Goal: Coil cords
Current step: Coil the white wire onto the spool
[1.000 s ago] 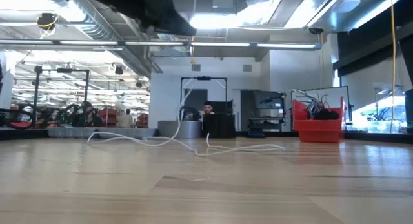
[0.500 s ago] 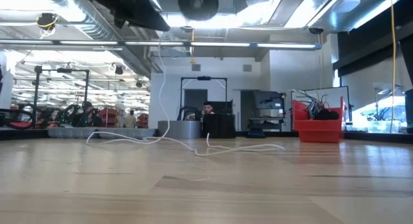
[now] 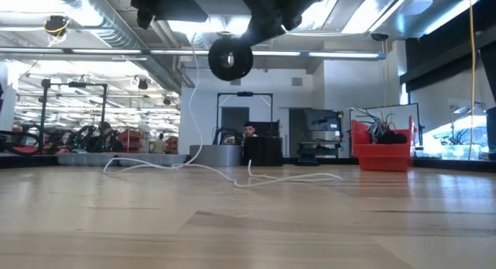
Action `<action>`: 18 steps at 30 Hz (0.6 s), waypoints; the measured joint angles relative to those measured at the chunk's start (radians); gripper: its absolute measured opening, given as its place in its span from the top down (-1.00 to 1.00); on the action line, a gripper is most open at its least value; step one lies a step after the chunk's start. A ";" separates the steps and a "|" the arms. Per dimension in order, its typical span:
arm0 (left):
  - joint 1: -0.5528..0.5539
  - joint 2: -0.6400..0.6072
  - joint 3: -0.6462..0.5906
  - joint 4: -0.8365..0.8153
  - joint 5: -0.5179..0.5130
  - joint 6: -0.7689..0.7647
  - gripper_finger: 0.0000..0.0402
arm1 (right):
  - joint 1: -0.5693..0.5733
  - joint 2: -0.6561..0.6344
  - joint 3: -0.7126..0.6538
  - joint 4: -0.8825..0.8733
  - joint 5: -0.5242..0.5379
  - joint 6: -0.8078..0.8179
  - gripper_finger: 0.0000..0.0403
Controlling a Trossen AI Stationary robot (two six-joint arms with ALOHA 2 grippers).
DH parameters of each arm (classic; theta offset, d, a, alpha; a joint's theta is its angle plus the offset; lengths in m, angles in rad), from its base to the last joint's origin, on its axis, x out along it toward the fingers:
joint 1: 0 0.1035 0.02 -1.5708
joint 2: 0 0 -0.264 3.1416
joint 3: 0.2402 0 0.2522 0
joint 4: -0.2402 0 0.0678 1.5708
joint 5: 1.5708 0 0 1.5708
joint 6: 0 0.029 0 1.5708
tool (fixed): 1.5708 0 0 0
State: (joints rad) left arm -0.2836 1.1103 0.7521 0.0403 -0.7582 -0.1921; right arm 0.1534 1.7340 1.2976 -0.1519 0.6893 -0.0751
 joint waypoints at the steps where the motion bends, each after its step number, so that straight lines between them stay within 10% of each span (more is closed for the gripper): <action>1: 0.000 0.000 0.000 0.002 0.000 -0.008 0.99 | -0.004 0.004 0.000 0.001 0.000 0.000 0.97; 18: -0.002 0.115 0.001 0.227 0.041 0.043 0.99 | -0.010 0.015 -0.002 0.159 -0.017 0.096 0.97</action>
State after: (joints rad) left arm -0.2855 1.2251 0.7532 0.2670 -0.7168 -0.1489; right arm 0.1429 1.7485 1.2961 0.0071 0.6724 0.0208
